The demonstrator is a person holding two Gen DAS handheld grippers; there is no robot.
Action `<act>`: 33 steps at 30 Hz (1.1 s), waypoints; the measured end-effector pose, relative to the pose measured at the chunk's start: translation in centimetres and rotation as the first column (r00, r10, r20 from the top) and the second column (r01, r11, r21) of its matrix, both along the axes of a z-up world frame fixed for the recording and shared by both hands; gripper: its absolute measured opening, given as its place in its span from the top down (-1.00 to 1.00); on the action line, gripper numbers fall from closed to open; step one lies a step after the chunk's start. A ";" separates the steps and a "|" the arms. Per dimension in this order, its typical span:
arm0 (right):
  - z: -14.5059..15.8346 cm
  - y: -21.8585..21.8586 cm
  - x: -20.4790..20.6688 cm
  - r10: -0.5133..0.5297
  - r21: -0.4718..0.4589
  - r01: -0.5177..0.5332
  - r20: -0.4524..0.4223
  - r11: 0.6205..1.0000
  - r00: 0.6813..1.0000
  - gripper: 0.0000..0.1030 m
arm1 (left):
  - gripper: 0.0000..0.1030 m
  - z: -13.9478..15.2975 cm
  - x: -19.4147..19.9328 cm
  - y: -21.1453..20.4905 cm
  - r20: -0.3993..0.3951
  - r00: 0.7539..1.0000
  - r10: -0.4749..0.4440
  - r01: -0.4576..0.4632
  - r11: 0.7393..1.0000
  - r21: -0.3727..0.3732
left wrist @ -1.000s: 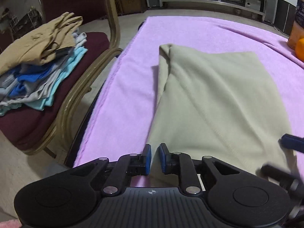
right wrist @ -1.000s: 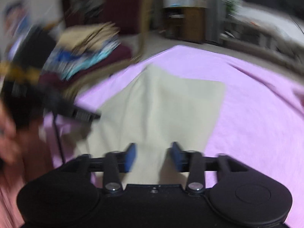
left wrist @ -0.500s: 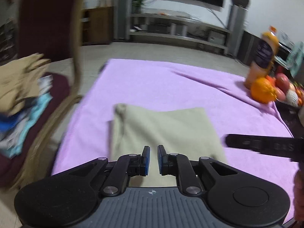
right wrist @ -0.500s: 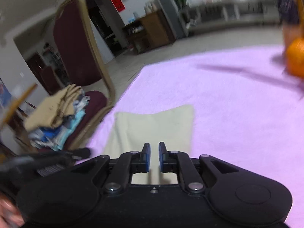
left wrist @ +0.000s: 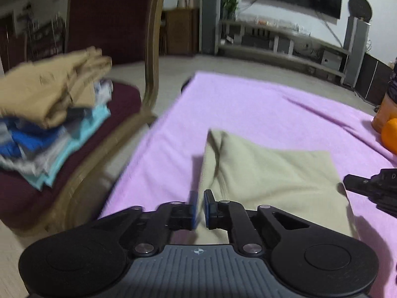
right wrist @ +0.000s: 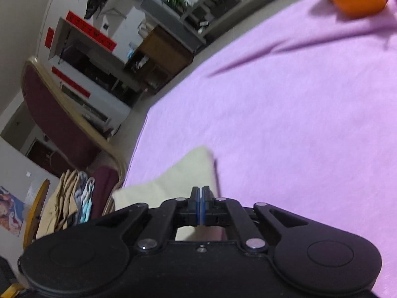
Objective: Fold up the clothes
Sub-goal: 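Fold the sweatshirt edge over with the left tool and release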
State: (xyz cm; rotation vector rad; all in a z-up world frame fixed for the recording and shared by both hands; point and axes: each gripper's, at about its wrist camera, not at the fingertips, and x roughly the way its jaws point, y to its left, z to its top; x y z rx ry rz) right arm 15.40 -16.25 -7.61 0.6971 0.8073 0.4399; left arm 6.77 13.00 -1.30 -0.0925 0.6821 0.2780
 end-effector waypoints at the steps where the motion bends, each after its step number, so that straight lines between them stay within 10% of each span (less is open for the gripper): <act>1: 0.3 -0.4 0.3 -0.018 0.008 0.017 0.009 1.000 1.000 0.88 | 0.82 0.6 0.3 -0.3 0.021 0.999 -0.029 0.029 1.000 -0.006; 7: 1.0 4.0 2.4 0.146 0.069 -0.148 0.028 0.987 0.989 0.88 | 0.72 -0.9 6.2 -3.8 -0.020 0.966 -0.259 0.259 0.966 -0.021; 12: -2.6 6.6 5.8 0.263 0.110 -0.252 -0.098 0.961 0.960 1.00 | 0.69 -5.2 10.8 -2.7 -0.060 0.985 -0.163 0.166 0.985 0.043; 18: -4.7 3.3 6.7 0.066 0.171 -0.065 -0.002 0.983 0.998 1.00 | 0.75 -5.8 11.8 1.0 0.011 0.997 0.071 -0.070 0.997 -0.037; 24: -4.5 0.2 5.5 -0.186 0.139 0.186 -0.016 0.973 0.982 1.00 | 0.74 -5.2 10.9 5.9 -0.051 0.936 0.347 -0.351 0.931 -0.099; 33: 1.7 -0.6 0.9 -0.154 -0.030 0.153 -0.015 0.988 0.988 0.53 | 0.67 0.3 4.0 3.1 -0.048 0.990 0.132 -0.137 0.983 -0.121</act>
